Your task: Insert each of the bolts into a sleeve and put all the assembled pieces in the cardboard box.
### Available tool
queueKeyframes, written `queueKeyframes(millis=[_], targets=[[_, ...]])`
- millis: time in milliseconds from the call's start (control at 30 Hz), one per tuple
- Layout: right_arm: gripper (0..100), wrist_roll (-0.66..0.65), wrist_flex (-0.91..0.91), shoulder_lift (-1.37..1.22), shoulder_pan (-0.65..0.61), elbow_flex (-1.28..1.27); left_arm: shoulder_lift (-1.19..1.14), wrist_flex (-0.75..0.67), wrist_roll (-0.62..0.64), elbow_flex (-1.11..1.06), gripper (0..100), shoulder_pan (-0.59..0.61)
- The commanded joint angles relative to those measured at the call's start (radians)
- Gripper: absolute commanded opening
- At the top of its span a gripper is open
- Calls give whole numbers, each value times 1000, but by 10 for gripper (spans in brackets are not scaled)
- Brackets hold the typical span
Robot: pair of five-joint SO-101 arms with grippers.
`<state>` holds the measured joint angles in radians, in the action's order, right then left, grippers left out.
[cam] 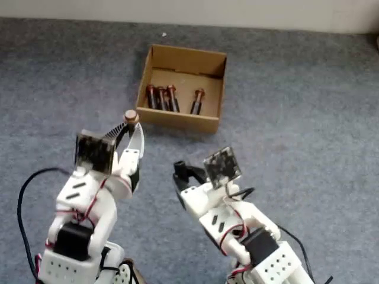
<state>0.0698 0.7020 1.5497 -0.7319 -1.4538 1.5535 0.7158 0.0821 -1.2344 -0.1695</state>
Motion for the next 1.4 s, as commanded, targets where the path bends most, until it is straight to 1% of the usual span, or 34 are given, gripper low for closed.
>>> queueKeyframes(millis=[0, 133, 200, 400, 567, 667, 833, 867, 1000, 1300, 1367], targets=[[5, -17, 2, 150, -48, -30, 189, -26, -5, -45, 5, -71], [5, -87, 1, 298, -81, -111, 286, -26, -5, -64, 5, -150], [5, -95, -35, 285, -99, -139, 275, -26, -5, -50, 5, -173], [5, -98, -170, 286, -101, -186, 268, -25, -3, -36, 5, -246], [5, -98, -251, 288, -99, -194, 268, -25, -2, 7, 5, -249], [5, -98, -343, 288, -96, -200, 268, 3, -2, 54, 5, -248], [5, -101, -613, 288, -96, -325, 268, 40, -2, 117, 5, -249], [5, -115, -631, 288, -94, -349, 268, 40, -2, 119, 5, -249], [5, -160, -662, 288, -97, -366, 268, 40, -2, 114, 5, -252], [5, -161, -616, 288, -97, -366, 268, 40, 2, 159, 5, -255], [5, -161, -618, 288, -97, -366, 268, 51, 37, 166, 5, -255]])
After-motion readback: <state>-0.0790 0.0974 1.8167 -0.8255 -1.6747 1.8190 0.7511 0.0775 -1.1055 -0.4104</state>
